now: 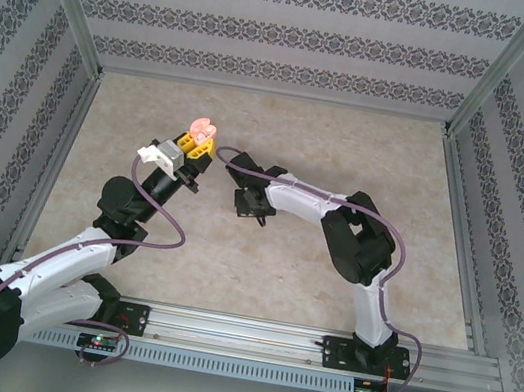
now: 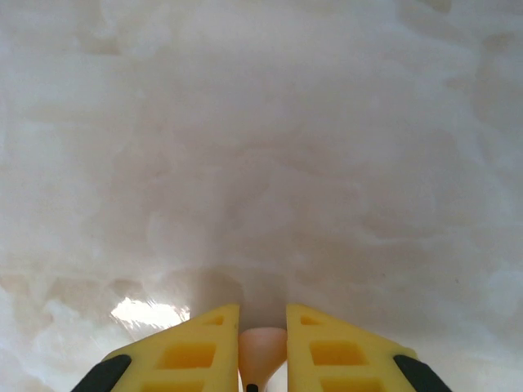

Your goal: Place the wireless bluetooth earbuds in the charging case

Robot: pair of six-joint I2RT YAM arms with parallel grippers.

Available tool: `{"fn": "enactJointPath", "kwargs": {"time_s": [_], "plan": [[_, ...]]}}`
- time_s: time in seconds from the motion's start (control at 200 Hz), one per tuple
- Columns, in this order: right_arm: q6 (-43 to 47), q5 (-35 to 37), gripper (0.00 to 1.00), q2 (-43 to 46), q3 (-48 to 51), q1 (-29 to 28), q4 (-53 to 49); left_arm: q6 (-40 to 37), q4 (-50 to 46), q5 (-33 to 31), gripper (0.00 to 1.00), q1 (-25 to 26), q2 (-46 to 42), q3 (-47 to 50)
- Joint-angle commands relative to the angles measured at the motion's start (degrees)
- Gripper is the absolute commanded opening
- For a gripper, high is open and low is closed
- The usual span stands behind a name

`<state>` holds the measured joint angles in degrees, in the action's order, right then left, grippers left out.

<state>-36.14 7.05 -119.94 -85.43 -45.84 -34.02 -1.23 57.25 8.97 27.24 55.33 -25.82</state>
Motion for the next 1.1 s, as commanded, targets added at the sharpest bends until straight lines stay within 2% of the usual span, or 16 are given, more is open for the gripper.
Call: {"fn": "enactJointPath", "kwargs": {"time_s": [0.0, 0.36, 0.769, 1.094], "plan": [[-1.13, 0.53, 0.17, 4.34, 1.95, 0.67, -0.66, 0.63, 0.29, 1.46, 0.0, -0.69, -0.09, -1.44], [-0.7, 1.97, 0.18, 16.72, 4.57, 2.15, 0.17, 0.12, -2.07, 4.57, 0.0, -0.7, 0.71, -3.45], [3.27, 4.28, 0.18, 32.68, -0.62, 2.88, -1.05, -0.65, -2.14, 9.67, 0.0, -0.7, 3.55, -3.21], [6.4, 4.99, 0.19, 40.97, -5.27, 2.19, 0.11, 0.96, -0.52, 18.23, 0.0, -0.59, 10.41, -4.38]]}}
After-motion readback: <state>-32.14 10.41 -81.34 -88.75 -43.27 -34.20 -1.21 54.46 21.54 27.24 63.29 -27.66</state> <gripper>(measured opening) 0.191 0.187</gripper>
